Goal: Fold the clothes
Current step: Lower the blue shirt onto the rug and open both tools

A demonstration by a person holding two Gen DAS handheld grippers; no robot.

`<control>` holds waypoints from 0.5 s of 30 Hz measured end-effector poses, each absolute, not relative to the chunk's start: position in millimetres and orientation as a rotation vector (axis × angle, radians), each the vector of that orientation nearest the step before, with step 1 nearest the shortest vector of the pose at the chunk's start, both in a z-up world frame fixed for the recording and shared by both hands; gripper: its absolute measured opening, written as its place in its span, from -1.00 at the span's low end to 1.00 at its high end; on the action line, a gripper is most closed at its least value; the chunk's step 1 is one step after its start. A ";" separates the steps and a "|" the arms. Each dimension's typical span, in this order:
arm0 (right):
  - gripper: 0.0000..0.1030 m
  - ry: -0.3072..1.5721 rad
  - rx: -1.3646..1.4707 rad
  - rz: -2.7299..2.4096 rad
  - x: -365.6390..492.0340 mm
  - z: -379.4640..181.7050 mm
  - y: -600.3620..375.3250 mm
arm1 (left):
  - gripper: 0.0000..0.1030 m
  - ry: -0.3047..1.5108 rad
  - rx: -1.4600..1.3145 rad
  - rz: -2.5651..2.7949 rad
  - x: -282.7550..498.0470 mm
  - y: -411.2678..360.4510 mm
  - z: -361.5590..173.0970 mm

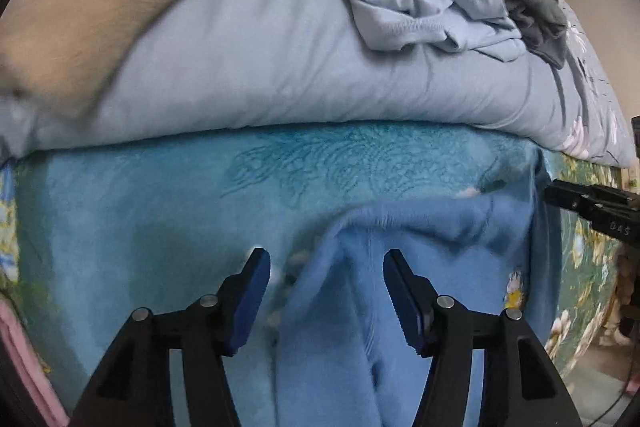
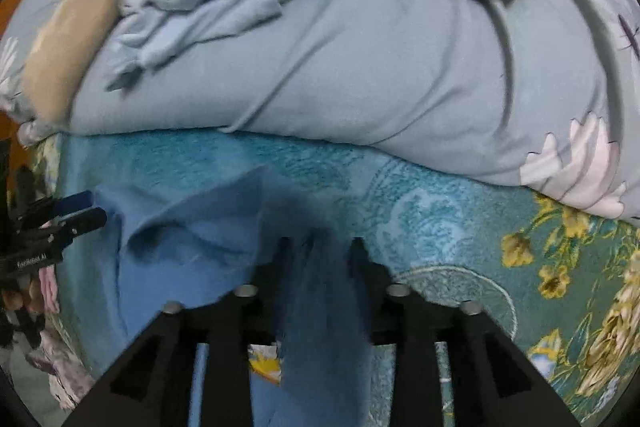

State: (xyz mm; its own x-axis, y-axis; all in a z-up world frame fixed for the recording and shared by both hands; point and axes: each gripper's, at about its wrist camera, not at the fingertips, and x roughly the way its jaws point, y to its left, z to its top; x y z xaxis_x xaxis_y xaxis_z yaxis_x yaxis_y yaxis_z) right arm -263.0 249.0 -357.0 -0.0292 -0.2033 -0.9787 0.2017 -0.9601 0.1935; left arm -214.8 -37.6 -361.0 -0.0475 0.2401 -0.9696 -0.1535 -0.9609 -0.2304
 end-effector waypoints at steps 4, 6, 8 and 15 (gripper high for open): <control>-0.19 -0.144 1.919 -2.157 -224.5 -328.2 275.0 | 0.41 -0.107 -1.966 2.102 -180.8 -56.2 -351.5; -0.15 -0.291 1.933 -2.170 -189.5 -325.7 295.6 | 0.43 -0.157 -1.991 2.091 -157.8 -66.1 -353.9; -0.15 -0.396 1.983 -2.161 -152.7 -333.7 310.4 | 0.44 -0.216 -2.029 2.075 -131.1 -77.7 -362.2; -0.15 -0.598 2.189 -2.051 -48.8 -384.6 332.7 | 0.44 -0.395 -2.149 1.980 -63.3 -100.7 -395.0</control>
State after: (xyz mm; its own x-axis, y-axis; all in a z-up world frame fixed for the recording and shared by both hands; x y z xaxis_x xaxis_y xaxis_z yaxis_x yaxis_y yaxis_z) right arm -48.8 332.7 -384.6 0.0261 -0.3347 -0.9420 -0.2237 -0.9204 0.3208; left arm -63.3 -100.7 -395.0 0.0710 0.3220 -0.9441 0.0652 -0.9460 -0.3177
